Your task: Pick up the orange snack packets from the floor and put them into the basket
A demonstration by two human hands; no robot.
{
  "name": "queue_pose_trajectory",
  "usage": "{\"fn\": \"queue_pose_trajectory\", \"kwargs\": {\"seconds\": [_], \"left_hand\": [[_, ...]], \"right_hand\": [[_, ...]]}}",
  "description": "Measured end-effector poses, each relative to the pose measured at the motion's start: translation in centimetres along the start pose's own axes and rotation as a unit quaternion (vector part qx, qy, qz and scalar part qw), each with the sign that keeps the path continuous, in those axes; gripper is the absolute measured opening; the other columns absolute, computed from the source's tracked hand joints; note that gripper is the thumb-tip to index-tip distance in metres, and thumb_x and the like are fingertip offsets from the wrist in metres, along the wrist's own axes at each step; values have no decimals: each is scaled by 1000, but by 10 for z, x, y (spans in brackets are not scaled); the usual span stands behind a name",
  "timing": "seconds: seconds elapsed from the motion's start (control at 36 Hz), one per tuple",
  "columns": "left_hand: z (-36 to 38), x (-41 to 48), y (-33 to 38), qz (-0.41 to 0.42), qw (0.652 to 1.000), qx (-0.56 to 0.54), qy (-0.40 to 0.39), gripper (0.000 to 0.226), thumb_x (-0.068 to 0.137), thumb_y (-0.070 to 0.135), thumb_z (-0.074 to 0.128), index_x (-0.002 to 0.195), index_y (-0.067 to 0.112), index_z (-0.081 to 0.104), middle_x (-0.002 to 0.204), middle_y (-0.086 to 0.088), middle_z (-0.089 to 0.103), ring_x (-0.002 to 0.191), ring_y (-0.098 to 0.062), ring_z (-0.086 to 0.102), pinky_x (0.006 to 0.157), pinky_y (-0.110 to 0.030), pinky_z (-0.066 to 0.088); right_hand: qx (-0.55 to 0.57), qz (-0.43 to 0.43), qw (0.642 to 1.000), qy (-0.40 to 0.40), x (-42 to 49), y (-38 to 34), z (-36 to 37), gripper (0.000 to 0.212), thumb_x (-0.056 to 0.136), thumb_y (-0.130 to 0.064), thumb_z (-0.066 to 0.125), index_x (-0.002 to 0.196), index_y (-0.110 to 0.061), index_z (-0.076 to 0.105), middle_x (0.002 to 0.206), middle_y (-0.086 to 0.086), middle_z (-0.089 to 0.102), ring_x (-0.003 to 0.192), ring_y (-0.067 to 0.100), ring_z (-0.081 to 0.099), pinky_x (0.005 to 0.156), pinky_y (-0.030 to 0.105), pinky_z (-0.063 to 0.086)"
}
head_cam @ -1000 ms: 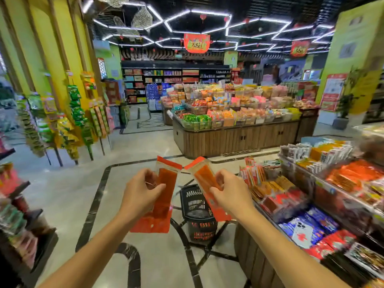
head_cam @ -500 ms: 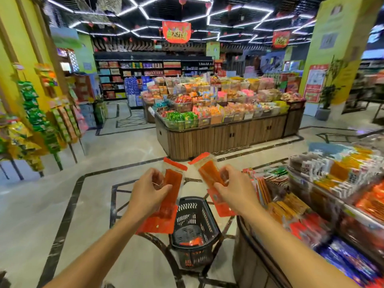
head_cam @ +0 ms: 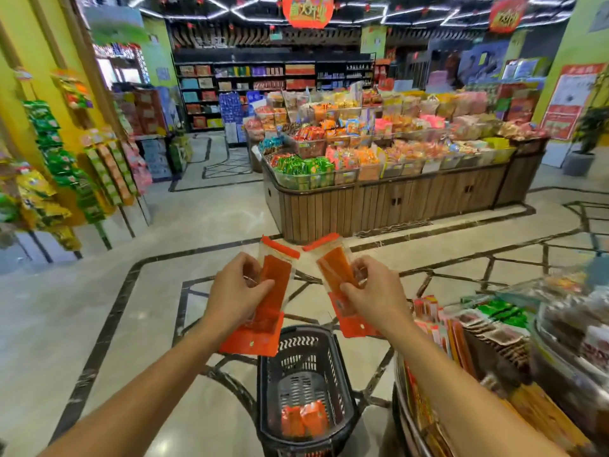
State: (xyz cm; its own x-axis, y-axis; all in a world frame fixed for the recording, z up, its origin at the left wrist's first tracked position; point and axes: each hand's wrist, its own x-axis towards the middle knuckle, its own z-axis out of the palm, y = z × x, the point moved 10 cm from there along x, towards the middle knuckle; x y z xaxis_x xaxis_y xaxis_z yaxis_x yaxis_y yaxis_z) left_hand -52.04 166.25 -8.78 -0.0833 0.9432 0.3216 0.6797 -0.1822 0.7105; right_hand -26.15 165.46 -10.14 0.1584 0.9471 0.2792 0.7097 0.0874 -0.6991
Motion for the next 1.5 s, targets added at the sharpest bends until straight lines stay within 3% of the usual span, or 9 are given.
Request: {"fn": "queue_pose_trajectory", "kwargs": {"seconds": [0.31,0.53,0.75,0.89,1.14,1.25,1.31,1.42,1.5], "left_hand": [[122,126,-132,-99,991,-65,-64,26,75,19,80,85,21,55,81,4,62,71,-13,58,62,-24,42],[250,164,-296,-257,954,-87,-129,27,73,24,81,87,24,57,87,-1,66,82,-19,65,75,-39,54],[410,101,-482,-389,906,-24,-163,19,76,32,74,87,26,61,79,7,69,74,-11,65,70,-37,54],[528,37,-606,-465,874,-6,-138,30,78,12,75,77,25,48,72,5,63,76,-23,64,68,-31,42],[698,-95,-792,-539,829,51,-139,19,84,4,65,101,2,59,101,-18,67,97,-33,63,85,-36,44],[732,-132,-819,-564,805,54,-175,21,86,-4,60,105,-9,55,106,-30,61,100,-38,59,78,-31,34],[733,-135,-818,-578,799,37,-160,25,86,0,65,107,-9,56,107,-28,63,100,-36,61,68,-23,31],[727,-117,-793,-584,787,33,-194,43,91,20,66,129,12,48,115,-9,64,90,-23,65,65,-17,44],[702,-82,-766,-551,799,85,-227,43,87,18,62,129,15,50,111,-11,67,102,-31,65,79,-29,47]], "right_hand": [[14,89,994,-61,124,94,129,24,75,-26,75,94,-26,61,88,-5,66,82,19,62,71,36,50],[64,260,955,-126,159,229,280,22,72,-23,80,87,-19,64,83,-3,68,74,12,64,61,28,45],[82,403,890,-199,115,426,465,21,71,-16,81,86,-20,67,82,-4,75,78,15,72,80,47,59],[65,432,863,-253,59,565,609,19,67,-20,78,81,-15,65,76,3,74,75,22,71,77,49,58],[40,518,800,-299,-51,745,794,20,77,-3,79,96,1,73,90,15,72,84,23,66,83,43,55],[36,553,759,-341,-97,783,823,10,82,0,72,84,-9,69,62,-8,73,53,-4,64,61,21,57],[16,557,764,-324,-102,791,821,7,79,2,73,81,-5,73,60,-4,70,42,-3,60,53,26,55],[-27,549,773,-317,-73,760,793,32,76,-17,80,103,-10,66,90,6,70,82,23,68,78,36,58],[-64,516,783,-343,-31,721,764,45,78,-23,77,117,-10,60,106,11,69,100,31,67,90,40,54]]}}
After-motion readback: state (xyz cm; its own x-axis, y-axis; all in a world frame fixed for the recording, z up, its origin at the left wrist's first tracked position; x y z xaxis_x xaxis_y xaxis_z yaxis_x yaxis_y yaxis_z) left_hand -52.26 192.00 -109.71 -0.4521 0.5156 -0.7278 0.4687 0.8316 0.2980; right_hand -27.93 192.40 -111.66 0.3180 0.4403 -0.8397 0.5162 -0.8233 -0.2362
